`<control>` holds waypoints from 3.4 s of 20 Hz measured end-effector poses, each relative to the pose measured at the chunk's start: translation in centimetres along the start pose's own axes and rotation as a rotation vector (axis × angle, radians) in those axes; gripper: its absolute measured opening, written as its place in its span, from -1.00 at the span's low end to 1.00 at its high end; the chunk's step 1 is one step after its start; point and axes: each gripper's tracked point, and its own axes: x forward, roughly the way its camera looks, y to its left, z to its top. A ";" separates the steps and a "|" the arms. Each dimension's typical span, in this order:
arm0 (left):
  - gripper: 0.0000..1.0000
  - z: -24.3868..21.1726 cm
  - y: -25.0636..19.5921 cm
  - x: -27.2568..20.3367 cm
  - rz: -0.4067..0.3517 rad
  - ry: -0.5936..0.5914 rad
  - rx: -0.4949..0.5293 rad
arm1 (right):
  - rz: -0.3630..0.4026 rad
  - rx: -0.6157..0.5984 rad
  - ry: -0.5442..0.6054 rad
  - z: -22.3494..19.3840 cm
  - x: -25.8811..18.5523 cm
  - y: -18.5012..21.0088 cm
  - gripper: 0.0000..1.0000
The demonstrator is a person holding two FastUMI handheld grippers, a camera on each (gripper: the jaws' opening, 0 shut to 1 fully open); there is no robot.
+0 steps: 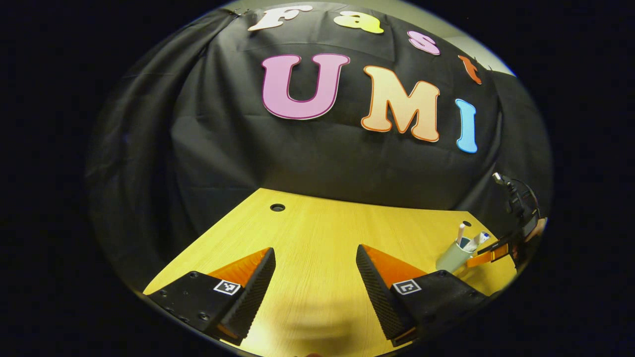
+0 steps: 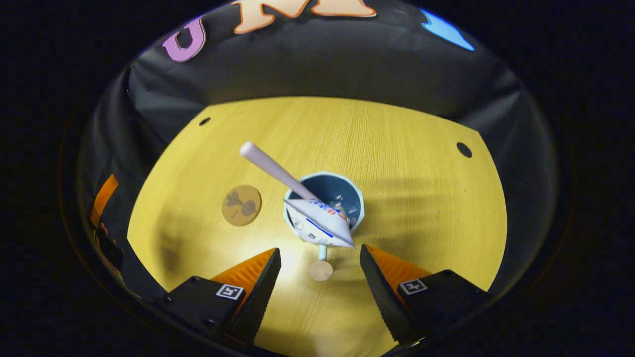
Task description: Put the toothbrush and toothpaste on the desktop into the cup, then pick up the cup and place it on the coaster on the desktop.
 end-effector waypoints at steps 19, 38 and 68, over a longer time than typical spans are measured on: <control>0.90 -3.1 0.4 -1.4 0.031 0.066 -0.111 | 0.021 0.042 0.230 -0.9 3.3 0.0 -0.20; 0.90 -4.3 -1.0 -3.9 -0.019 0.107 -0.118 | 0.130 -0.107 0.113 0.1 4.2 0.4 -0.24; 0.89 -5.7 -0.9 -4.5 -0.029 0.175 -0.119 | 0.216 -0.112 0.010 1.7 -1.8 0.0 1.00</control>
